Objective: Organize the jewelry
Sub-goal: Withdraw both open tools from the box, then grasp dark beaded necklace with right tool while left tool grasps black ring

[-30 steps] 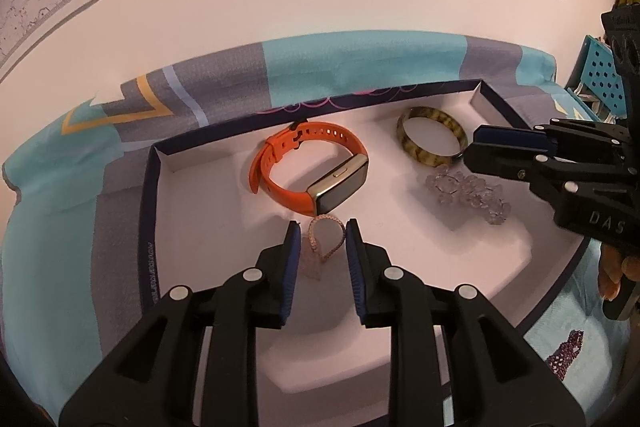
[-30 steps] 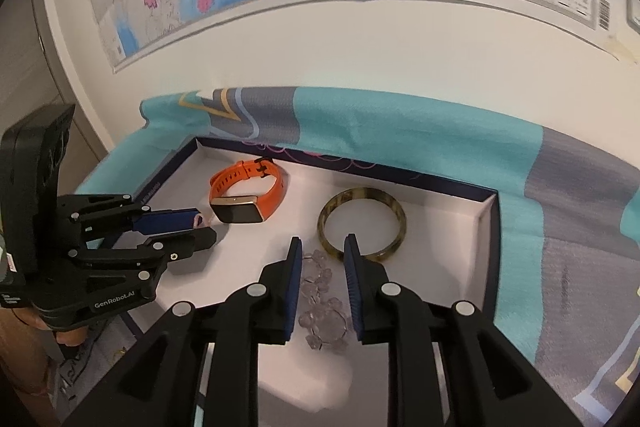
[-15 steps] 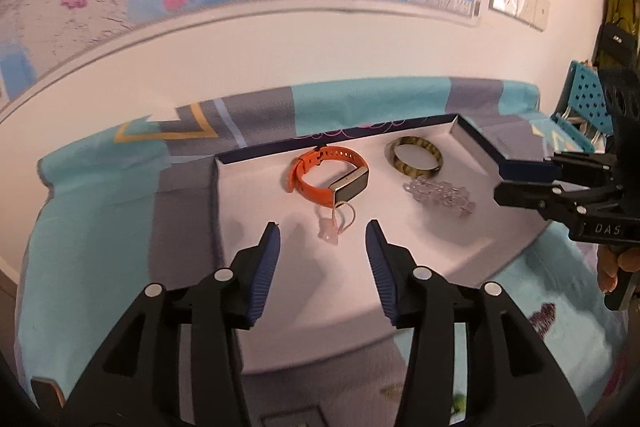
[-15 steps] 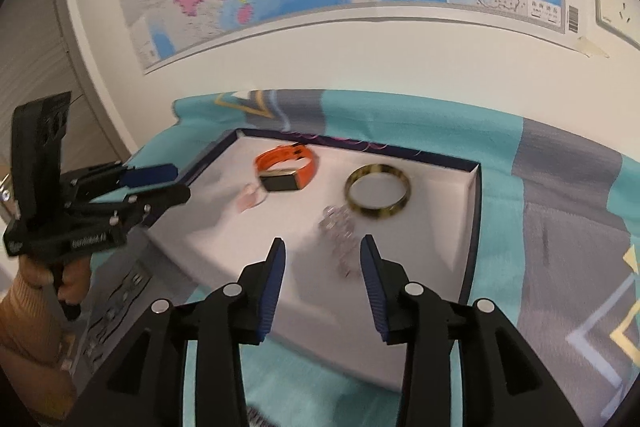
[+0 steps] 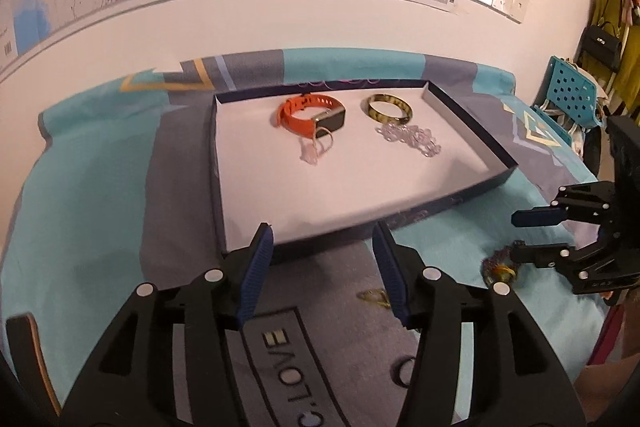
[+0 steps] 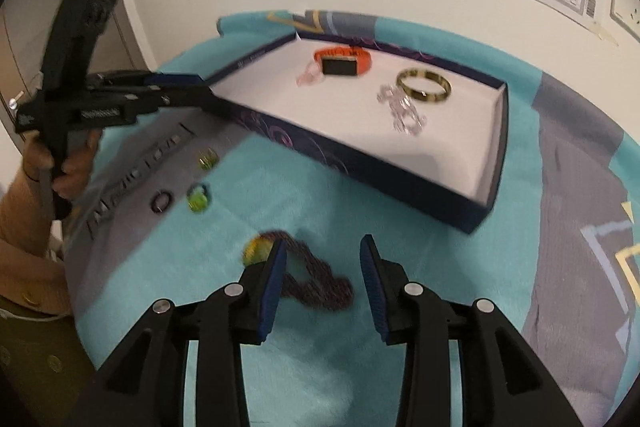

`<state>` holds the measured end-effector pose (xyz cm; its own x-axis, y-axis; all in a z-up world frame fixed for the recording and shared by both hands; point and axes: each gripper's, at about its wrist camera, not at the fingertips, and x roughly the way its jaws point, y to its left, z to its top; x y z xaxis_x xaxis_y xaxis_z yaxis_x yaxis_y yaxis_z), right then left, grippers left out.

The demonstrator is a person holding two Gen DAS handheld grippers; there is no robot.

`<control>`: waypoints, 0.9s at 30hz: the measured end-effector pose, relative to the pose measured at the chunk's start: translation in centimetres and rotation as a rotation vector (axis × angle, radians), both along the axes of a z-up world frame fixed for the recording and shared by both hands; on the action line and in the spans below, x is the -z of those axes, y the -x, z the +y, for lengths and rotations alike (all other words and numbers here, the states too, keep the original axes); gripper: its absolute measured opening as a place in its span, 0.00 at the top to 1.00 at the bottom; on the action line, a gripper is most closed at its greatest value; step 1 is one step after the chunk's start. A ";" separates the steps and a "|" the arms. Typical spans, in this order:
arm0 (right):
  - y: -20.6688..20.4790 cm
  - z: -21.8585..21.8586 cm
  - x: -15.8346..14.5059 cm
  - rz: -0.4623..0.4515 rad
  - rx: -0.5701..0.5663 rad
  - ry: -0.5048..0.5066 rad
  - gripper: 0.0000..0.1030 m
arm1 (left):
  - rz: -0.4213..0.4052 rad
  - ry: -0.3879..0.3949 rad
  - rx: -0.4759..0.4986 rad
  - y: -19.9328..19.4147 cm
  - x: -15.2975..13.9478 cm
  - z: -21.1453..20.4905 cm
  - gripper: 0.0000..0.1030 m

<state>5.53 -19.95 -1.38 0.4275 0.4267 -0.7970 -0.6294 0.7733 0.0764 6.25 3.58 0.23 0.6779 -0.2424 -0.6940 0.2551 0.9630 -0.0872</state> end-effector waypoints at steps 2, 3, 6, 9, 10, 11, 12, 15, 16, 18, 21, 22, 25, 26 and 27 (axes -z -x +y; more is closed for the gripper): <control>0.1 0.1 0.4 0.000 -0.007 0.013 0.66 | 0.001 0.007 0.004 0.3 0.0 -0.2 0.50; 0.2 0.2 0.6 0.002 -0.012 0.014 0.69 | 0.001 0.008 0.007 0.4 0.0 -0.3 0.50; 0.6 0.8 0.7 -0.009 -0.036 0.020 0.91 | -0.001 0.007 0.016 0.7 0.0 -0.7 0.48; 0.7 1.3 0.8 -0.009 -0.049 0.027 0.98 | 0.006 0.004 0.022 1.0 0.2 -1.0 0.48; 0.7 1.3 0.7 -0.009 -0.044 0.025 0.98 | 0.009 0.003 0.023 1.1 0.3 -1.0 0.48; 0.7 1.2 0.5 -0.009 -0.037 0.018 0.99 | 0.012 0.002 0.023 1.2 0.4 -1.1 0.48; 0.7 0.9 0.3 -0.008 -0.029 0.000 0.99 | 0.013 0.003 0.023 1.3 0.4 -1.1 0.48; 1.1 0.3 -0.7 -0.007 -0.022 -0.070 0.99 | 0.011 0.007 0.025 1.7 0.4 -1.0 0.48; 1.2 0.3 -1.0 -0.010 -0.023 -0.083 0.99 | 0.009 0.008 0.027 1.9 0.4 -0.9 0.48; 1.8 0.3 -1.7 -0.018 -0.029 -0.111 0.99 | 0.006 0.006 0.033 2.2 0.4 -0.9 0.48; 2.5 0.4 -2.5 -0.030 -0.033 -0.134 0.99 | 0.000 -0.004 0.055 2.8 0.4 -1.0 0.48; 2.8 0.3 -2.8 -0.033 -0.036 -0.148 0.99 | -0.001 -0.007 0.063 3.1 0.5 -1.0 0.48; 3.4 0.3 -3.7 -0.044 -0.036 -0.177 0.99 | -0.003 -0.020 0.082 3.8 0.7 -1.2 0.48; 3.5 0.3 -3.9 -0.048 -0.036 -0.183 0.99 | 0.000 -0.021 0.091 4.0 0.8 -1.2 0.48; 3.5 0.2 -4.0 -0.048 -0.036 -0.188 0.99 | 0.001 -0.021 0.096 4.2 0.9 -1.2 0.48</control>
<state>2.00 -19.70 2.66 0.4452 0.5818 -0.6806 -0.6627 0.7253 0.1865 2.01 2.36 -0.64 0.6518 -0.2913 -0.7002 0.3459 0.9359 -0.0674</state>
